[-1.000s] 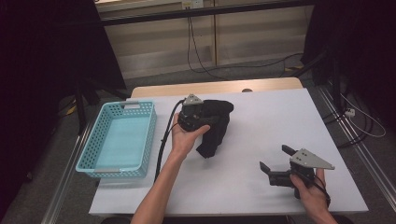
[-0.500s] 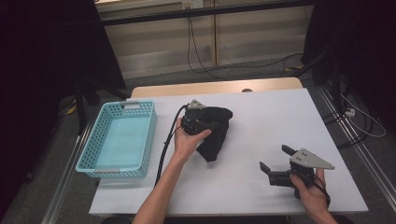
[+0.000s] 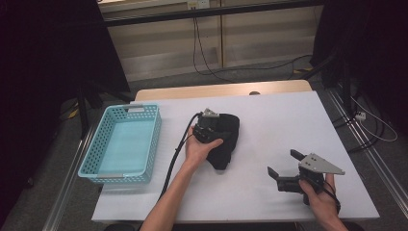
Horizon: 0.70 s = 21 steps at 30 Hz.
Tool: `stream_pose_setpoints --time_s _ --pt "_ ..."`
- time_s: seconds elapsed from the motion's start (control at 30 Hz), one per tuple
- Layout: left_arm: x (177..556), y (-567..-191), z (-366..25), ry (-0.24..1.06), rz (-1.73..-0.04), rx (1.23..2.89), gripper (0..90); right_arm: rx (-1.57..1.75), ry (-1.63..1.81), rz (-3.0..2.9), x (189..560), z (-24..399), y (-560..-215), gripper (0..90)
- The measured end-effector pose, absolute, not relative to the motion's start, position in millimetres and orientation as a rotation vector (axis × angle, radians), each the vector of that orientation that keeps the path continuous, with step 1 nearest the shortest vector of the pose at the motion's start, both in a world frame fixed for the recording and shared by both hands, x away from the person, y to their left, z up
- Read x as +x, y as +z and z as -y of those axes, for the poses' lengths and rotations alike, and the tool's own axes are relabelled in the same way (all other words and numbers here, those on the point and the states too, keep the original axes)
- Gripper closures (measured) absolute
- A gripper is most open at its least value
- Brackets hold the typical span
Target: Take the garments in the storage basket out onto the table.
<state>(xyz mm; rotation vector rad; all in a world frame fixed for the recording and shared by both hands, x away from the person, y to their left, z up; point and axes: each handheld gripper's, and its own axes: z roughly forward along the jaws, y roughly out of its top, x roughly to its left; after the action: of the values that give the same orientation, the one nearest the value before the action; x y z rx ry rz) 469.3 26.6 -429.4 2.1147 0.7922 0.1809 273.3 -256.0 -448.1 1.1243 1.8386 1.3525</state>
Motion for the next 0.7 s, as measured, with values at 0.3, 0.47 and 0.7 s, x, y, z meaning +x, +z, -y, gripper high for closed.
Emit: stream_pose_setpoints --time_s 0.3,0.47,0.7 --pt "470.8 -441.5 -17.4 0.185 -0.802 2.13 51.9 1.12 1.352 -1.839 273.2 256.1 -448.0 0.9" --pt "471.9 -443.8 -16.5 0.181 -0.803 2.124 50.9 1.123 1.348 -1.84 274.0 255.3 -448.7 0.9" --pt "474.3 -451.3 -11.4 0.203 -0.796 2.121 48.7 1.123 1.347 -1.839 274.0 255.3 -448.6 0.9"
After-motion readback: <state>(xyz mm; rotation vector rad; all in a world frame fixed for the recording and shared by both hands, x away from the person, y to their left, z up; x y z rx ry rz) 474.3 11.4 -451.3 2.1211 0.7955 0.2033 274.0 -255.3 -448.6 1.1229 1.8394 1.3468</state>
